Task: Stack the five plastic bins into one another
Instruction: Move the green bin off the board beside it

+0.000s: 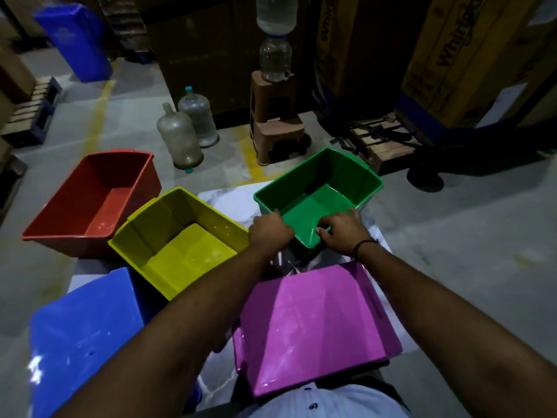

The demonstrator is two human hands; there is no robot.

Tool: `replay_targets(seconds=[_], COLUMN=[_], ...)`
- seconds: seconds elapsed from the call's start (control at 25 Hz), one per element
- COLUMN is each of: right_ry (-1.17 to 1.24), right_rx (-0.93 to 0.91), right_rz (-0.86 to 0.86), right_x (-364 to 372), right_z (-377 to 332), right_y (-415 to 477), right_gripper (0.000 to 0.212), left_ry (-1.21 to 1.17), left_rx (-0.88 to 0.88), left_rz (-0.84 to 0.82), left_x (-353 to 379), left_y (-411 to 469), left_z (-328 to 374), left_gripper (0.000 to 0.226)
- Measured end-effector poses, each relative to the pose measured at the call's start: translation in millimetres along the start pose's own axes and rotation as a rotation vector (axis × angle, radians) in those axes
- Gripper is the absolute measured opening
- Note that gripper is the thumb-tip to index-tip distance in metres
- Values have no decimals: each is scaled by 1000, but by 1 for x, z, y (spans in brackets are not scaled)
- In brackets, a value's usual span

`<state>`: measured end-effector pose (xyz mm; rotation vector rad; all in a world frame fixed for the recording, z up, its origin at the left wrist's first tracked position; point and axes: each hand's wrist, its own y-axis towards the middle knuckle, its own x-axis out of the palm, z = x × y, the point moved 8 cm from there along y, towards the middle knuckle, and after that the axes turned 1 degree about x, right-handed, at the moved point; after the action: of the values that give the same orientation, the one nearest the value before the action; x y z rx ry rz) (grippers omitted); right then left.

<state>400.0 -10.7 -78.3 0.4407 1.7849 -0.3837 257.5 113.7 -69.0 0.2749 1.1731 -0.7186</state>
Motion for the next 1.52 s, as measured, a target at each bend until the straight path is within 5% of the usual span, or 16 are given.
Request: replay_targets(seconds=[0.28,0.48,0.88,1.52], right_ry=[-233,-257,-6,99], right_rx=[113,47,195,127], right_rz=[35,140,67,-80], right_x=[-18,-25,-18,-25], right_z=[79,68,111,152], right_y=[10,30,60,111], right_gripper=[39,39,107,56], left_ry=[54,99,41,35], left_rx=[-112,-94,-80,-203], left_rz=[95,163,248,243], left_x=[-17,-5,-9,-8], left_y=[29,17,22,69], left_z=[-15,3,-13,-7], left_gripper=[44,47,22,25])
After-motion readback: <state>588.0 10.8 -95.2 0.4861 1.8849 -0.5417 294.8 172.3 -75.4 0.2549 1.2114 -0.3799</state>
